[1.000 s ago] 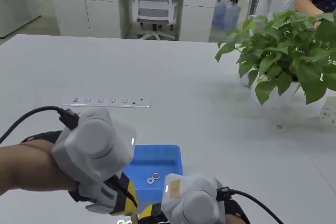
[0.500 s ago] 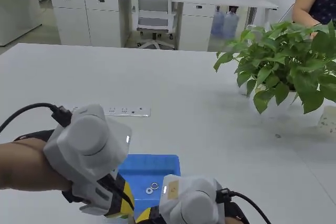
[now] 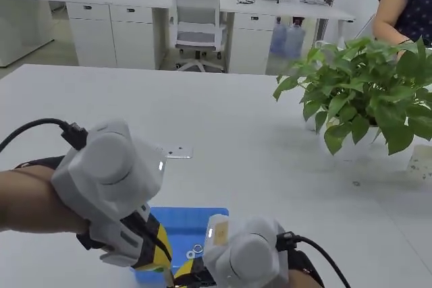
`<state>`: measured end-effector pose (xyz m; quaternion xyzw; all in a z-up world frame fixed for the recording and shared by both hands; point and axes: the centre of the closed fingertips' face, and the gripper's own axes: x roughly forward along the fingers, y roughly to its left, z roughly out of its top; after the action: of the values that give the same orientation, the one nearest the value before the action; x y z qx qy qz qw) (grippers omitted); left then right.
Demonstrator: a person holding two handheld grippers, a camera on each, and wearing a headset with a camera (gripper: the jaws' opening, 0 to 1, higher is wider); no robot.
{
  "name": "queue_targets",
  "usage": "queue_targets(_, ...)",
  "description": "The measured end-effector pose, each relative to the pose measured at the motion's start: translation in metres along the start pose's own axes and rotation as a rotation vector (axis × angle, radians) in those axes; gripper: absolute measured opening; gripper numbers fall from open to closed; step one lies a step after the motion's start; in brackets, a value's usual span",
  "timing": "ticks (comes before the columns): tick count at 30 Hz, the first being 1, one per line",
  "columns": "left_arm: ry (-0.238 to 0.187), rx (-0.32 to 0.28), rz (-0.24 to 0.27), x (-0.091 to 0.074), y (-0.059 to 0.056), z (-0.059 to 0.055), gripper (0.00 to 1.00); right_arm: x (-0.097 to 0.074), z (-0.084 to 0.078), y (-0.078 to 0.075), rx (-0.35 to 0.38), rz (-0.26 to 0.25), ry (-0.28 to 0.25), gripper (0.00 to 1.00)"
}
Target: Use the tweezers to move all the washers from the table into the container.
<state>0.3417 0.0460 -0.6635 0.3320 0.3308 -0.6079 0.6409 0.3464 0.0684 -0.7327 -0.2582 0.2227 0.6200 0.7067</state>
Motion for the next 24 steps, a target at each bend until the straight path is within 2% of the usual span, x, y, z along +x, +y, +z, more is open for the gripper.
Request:
queue_targets(13,0.004,0.016,0.02,-0.012,0.022,0.005,0.06,-0.005,0.012,-0.025,-0.024,-0.025,-0.005,0.1)
queue_targets(24,-0.004,0.016,0.036,-0.01,0.041,0.005,0.06,-0.001,0.01,-0.046,-0.02,-0.035,-0.009,0.1)
